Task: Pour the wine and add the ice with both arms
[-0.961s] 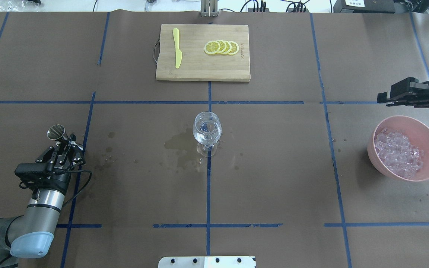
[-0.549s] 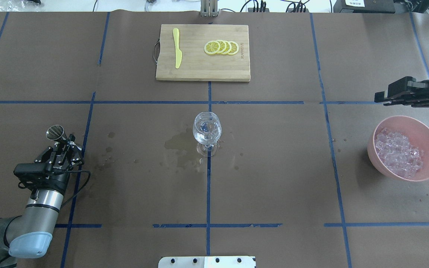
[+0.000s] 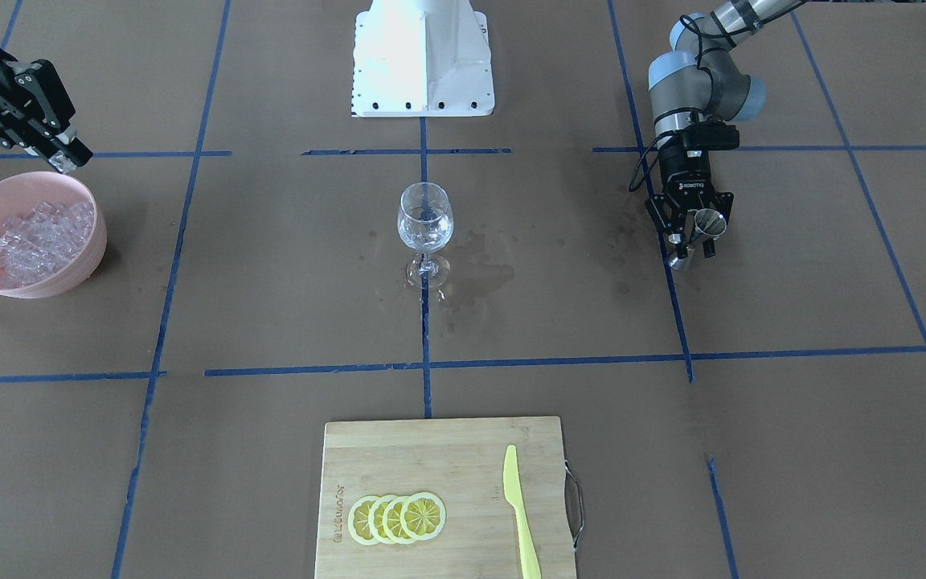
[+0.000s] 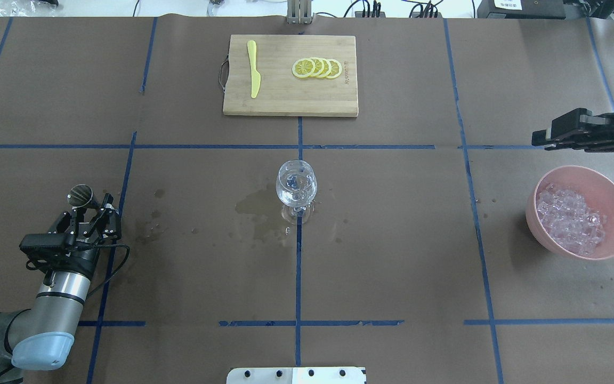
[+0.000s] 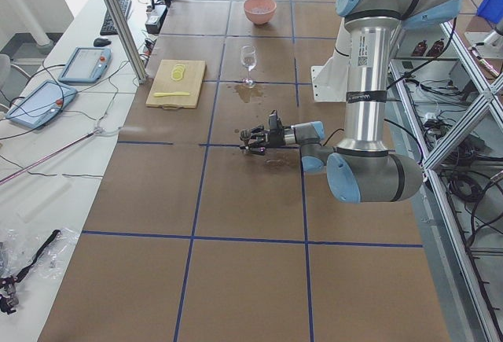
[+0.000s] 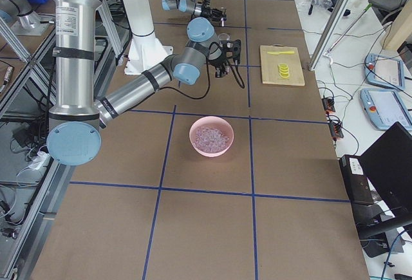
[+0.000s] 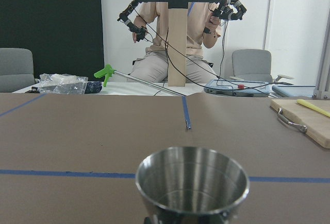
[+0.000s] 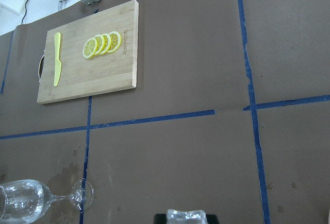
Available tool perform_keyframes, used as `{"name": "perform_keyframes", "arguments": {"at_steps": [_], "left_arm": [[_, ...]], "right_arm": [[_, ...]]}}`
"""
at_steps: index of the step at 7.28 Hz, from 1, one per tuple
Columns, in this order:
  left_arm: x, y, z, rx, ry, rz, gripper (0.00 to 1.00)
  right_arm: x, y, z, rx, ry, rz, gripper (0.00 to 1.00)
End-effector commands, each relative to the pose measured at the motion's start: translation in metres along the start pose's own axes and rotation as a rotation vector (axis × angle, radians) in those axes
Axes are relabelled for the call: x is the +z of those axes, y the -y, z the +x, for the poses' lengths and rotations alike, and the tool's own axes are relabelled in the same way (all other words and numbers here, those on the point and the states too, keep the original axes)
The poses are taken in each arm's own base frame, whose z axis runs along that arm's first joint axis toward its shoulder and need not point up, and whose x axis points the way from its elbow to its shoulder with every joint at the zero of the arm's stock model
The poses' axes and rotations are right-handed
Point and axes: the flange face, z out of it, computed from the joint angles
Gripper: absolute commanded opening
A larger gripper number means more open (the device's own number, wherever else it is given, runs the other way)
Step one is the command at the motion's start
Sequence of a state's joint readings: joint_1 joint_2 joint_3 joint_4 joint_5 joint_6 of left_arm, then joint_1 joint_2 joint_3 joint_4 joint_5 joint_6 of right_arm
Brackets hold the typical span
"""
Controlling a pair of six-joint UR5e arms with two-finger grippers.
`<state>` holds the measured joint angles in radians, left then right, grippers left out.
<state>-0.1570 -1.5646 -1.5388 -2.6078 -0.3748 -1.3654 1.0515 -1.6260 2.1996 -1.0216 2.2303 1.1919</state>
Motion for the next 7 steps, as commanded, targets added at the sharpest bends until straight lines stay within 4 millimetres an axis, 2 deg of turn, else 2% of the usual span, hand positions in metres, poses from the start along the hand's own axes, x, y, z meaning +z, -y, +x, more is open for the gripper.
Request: {"name": "perform_keyframes", "arguments": {"at_steps": [1,3,4,7], "left_arm": [[-0.001,0.001,0.0,0.014,-0.01,-0.036,1.0],[-0.007,0.016,0.006,0.024,-0.038,-0.089,1.0],[-0.012,0.02,-0.011,0.043,-0.038,-0.116,1.0],[-0.018,0.023,-0.009,0.034,-0.067,-0.205,1.0]], "right_arm": [[0.001,-0.001,-0.003,-0.004,0.005,-0.003,0.0],[0.002,0.0,-0.008,-0.011,0.012,-0.003,0.0],[0.002,-0.001,-0.008,-0.009,0.013,-0.005,0.0],[0.001,0.001,-0.014,-0.018,0.023,-0.002,0.0]]}}
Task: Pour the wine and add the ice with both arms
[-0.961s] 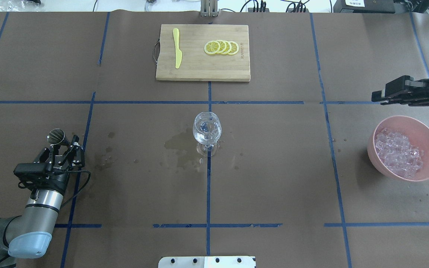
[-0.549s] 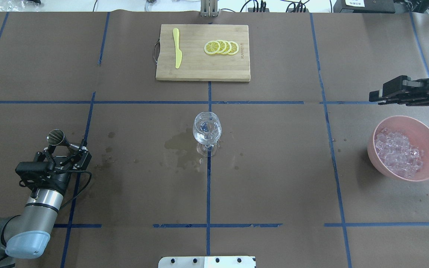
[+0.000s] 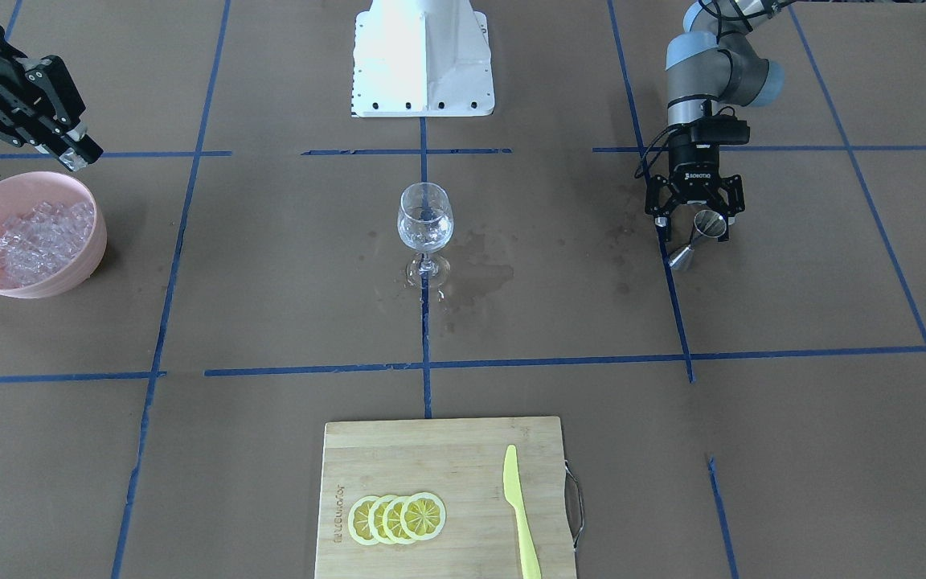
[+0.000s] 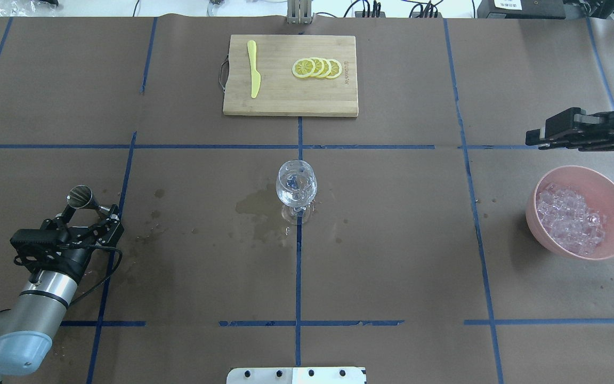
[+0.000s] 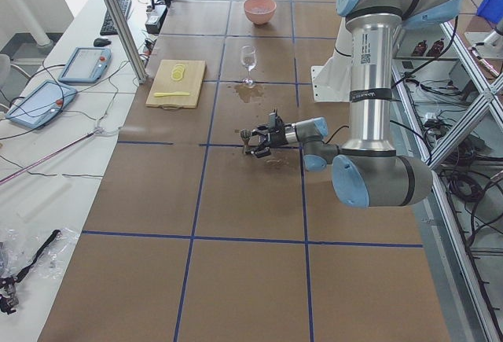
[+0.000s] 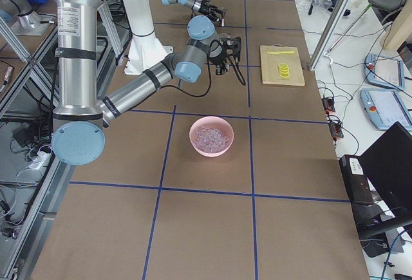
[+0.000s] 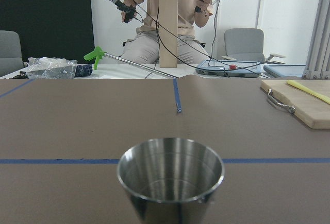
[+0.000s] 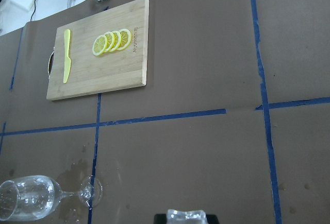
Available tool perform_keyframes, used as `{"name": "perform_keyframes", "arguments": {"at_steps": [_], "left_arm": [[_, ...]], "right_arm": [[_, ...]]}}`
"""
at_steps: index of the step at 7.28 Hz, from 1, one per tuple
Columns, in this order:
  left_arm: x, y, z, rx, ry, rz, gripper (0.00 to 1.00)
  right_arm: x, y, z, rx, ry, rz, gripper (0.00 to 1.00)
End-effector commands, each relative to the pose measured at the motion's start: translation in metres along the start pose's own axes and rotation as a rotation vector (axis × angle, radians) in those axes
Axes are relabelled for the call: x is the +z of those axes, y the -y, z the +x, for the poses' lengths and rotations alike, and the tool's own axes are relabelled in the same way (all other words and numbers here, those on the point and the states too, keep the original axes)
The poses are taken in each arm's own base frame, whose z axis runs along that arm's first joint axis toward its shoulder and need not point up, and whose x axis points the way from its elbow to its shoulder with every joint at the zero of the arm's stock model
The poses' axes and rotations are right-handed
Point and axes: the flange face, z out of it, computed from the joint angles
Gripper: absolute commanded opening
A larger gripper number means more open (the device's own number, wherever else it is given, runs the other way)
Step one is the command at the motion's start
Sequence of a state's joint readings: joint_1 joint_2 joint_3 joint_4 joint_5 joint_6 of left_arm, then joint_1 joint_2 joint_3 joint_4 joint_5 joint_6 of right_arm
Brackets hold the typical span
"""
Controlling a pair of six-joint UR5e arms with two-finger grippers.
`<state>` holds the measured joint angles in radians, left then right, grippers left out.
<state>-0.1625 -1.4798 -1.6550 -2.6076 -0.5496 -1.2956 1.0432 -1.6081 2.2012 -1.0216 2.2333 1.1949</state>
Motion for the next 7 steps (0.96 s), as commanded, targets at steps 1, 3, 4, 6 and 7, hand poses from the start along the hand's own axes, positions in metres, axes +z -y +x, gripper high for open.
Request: {"name": "perform_keyframes", "arguments": {"at_steps": [1,3,4,6,7], "left_arm": [[-0.008,0.005,0.001,-0.011,-0.028,-0.071,1.0],[-0.034,0.033,-0.011,0.011,-0.042,-0.177,1.0],[-0.042,0.039,-0.019,0.026,-0.038,-0.222,1.0],[-0.048,0.034,-0.017,0.021,-0.069,-0.332,1.0],[-0.06,0.04,-0.023,0.02,-0.086,-0.397,1.0]], "right_arm": [[0.0,0.003,-0.012,-0.005,0.021,0.002,0.0],[0.013,0.004,-0.059,0.034,0.089,-0.021,0.0],[0.024,0.0,-0.076,0.044,0.106,-0.042,0.0],[0.045,-0.005,-0.103,0.034,0.133,-0.079,0.0],[0.059,-0.001,-0.128,0.066,0.149,-0.099,0.0]]}}
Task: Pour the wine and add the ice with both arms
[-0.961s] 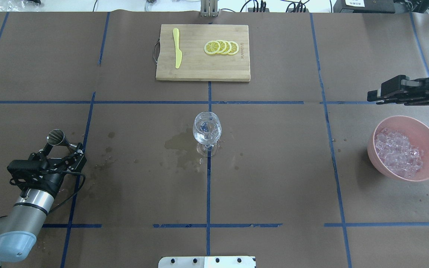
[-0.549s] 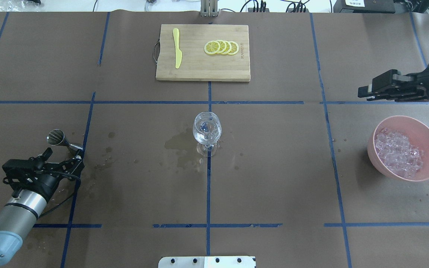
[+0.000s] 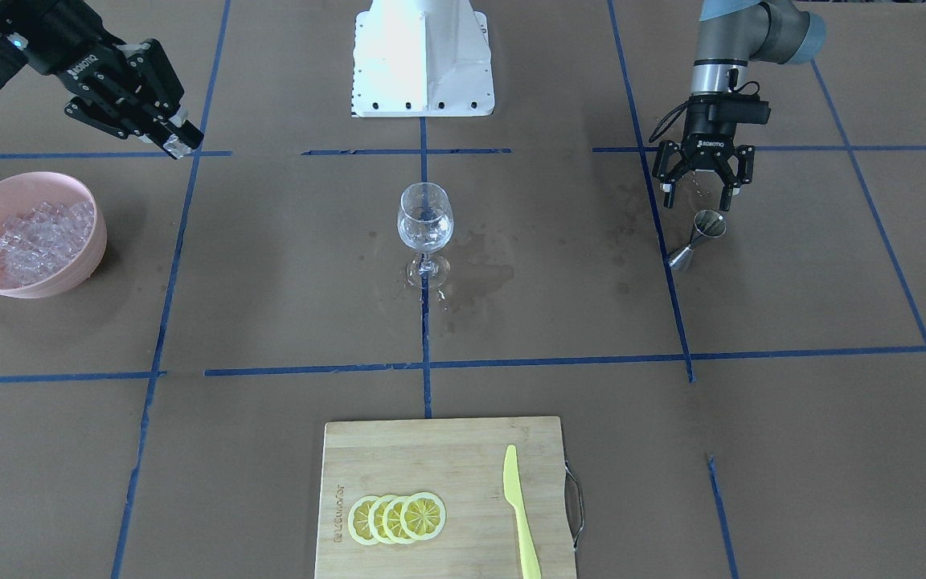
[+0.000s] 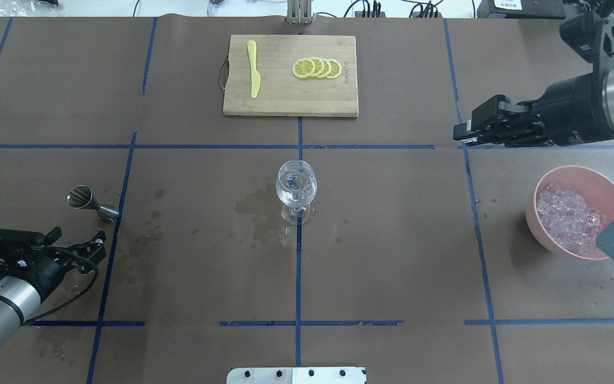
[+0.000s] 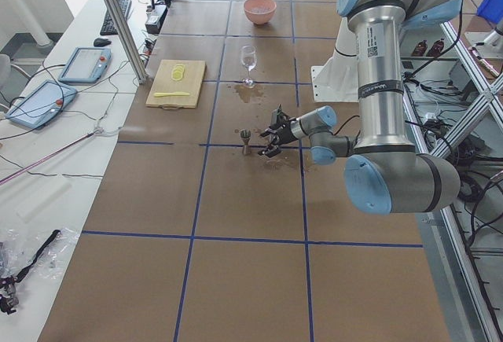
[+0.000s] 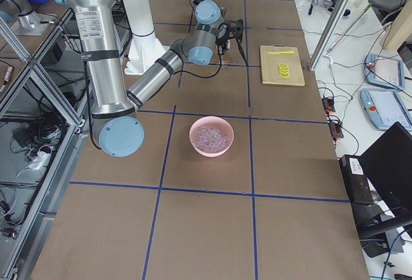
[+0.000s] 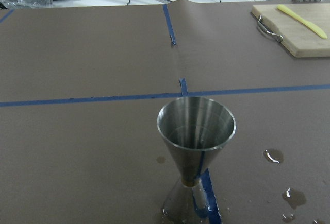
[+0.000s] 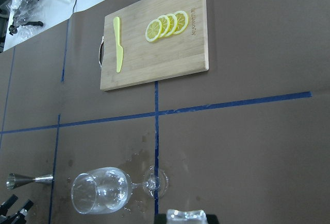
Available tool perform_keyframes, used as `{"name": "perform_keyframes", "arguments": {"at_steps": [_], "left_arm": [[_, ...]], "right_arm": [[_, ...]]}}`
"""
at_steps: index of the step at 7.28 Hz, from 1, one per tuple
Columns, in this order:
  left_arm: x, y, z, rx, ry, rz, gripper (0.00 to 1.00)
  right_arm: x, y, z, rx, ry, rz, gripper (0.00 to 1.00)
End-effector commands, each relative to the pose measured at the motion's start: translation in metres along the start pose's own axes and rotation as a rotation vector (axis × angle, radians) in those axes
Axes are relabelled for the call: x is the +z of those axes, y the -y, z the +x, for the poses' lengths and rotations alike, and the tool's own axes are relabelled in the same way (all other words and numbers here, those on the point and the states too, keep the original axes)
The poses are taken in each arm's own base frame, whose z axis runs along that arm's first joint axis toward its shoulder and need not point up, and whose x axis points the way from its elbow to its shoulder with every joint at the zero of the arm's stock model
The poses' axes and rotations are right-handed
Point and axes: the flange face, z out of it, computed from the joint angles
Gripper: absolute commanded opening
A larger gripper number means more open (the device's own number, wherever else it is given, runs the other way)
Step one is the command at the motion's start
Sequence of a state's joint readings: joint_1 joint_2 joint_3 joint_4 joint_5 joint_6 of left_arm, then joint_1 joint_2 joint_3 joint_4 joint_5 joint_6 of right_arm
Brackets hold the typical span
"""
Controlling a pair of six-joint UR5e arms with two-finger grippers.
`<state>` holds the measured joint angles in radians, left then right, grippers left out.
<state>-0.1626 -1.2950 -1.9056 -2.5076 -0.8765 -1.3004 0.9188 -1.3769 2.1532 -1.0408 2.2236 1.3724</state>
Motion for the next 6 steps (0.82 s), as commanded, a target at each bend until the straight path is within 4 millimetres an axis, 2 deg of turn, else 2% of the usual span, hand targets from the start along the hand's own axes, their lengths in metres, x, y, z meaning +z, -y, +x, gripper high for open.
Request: {"name": "perform_keyframes", "arguments": {"at_steps": [1,3,4,6], "left_arm": [[-0.027,0.007,-0.008,-0.001,-0.035,-0.124,1.0],[-0.054,0.018,-0.006,0.007,-0.053,-0.254,1.0],[-0.061,0.023,0.003,0.013,-0.051,-0.3,1.0],[-0.076,0.058,0.011,0.01,-0.03,-0.39,1.0]], "right_arm": [[0.036,-0.002,-0.047,0.027,0.014,-0.029,0.0],[0.076,-0.026,-0.087,0.012,-0.019,-0.002,0.0],[0.094,-0.042,-0.112,0.001,-0.034,0.002,0.0],[0.135,-0.061,-0.139,-0.017,-0.047,0.017,0.0]]}}
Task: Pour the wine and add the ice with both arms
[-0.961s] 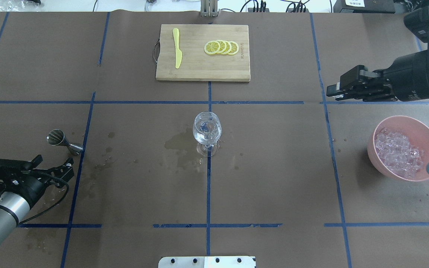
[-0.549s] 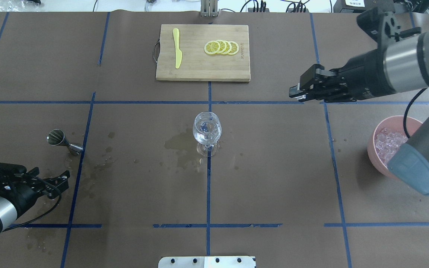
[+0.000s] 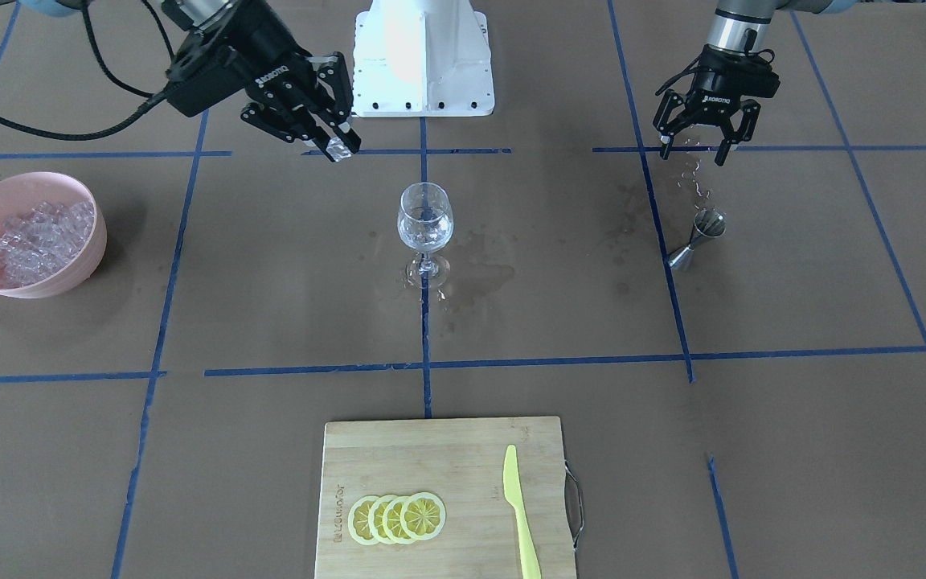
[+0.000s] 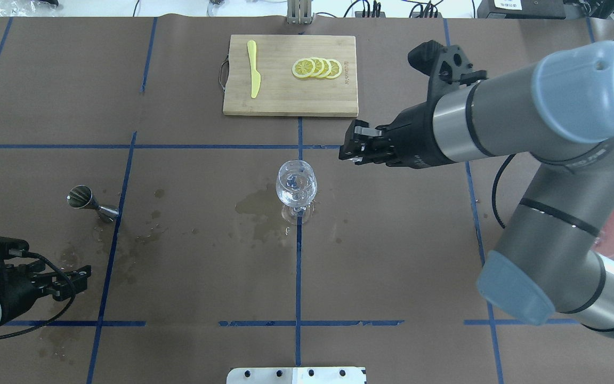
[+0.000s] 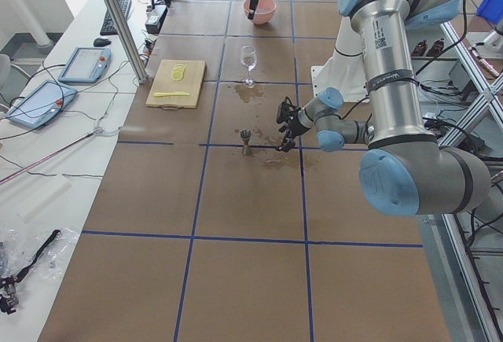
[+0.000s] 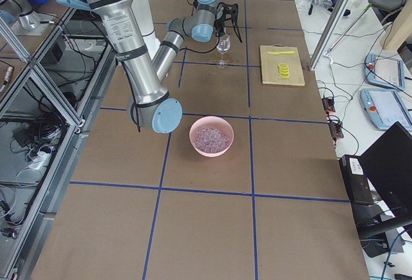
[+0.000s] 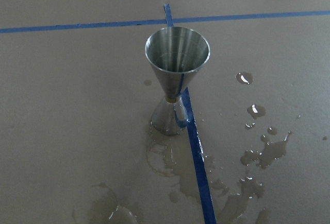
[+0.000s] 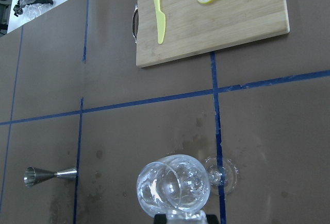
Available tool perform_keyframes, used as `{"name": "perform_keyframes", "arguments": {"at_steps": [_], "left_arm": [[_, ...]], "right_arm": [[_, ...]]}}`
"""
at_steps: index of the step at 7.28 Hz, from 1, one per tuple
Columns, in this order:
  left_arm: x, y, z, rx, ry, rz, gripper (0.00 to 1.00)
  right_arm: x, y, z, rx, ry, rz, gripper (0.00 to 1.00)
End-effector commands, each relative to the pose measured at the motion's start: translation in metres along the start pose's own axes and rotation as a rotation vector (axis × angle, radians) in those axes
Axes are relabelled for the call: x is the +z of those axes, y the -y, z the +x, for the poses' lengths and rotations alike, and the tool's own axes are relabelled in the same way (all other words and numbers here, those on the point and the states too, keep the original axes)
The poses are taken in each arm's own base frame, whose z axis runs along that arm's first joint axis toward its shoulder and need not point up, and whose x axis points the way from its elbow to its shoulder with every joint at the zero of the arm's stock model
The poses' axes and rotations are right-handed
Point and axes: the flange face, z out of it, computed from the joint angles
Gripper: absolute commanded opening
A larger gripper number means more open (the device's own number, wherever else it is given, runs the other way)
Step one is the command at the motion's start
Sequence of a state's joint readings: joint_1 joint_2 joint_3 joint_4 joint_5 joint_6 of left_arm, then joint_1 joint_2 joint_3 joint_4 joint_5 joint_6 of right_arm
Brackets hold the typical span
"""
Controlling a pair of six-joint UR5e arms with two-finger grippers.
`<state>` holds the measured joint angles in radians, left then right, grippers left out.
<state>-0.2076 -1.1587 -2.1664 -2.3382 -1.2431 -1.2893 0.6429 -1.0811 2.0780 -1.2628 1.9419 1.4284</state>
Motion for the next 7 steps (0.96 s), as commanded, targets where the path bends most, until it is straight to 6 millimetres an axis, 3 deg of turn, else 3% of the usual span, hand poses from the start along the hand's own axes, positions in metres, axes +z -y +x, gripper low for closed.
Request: {"name": "perform_keyframes", "arguments": {"at_steps": [1,4,7], "left_arm": [[-0.029,0.03,0.008,0.017,-0.005,-0.056,1.0],[-0.043,0.05,0.003,0.033,-0.011,-0.067,1.0],[-0.051,0.057,0.004,0.023,0.0,-0.081,1.0]], "right_arm": [[0.036,-0.018,-0.023,-0.011,-0.018,0.011,0.0],[0.082,-0.013,-0.041,-0.008,-0.058,0.023,0.0],[0.094,-0.009,-0.045,-0.005,-0.071,0.023,0.0]]}}
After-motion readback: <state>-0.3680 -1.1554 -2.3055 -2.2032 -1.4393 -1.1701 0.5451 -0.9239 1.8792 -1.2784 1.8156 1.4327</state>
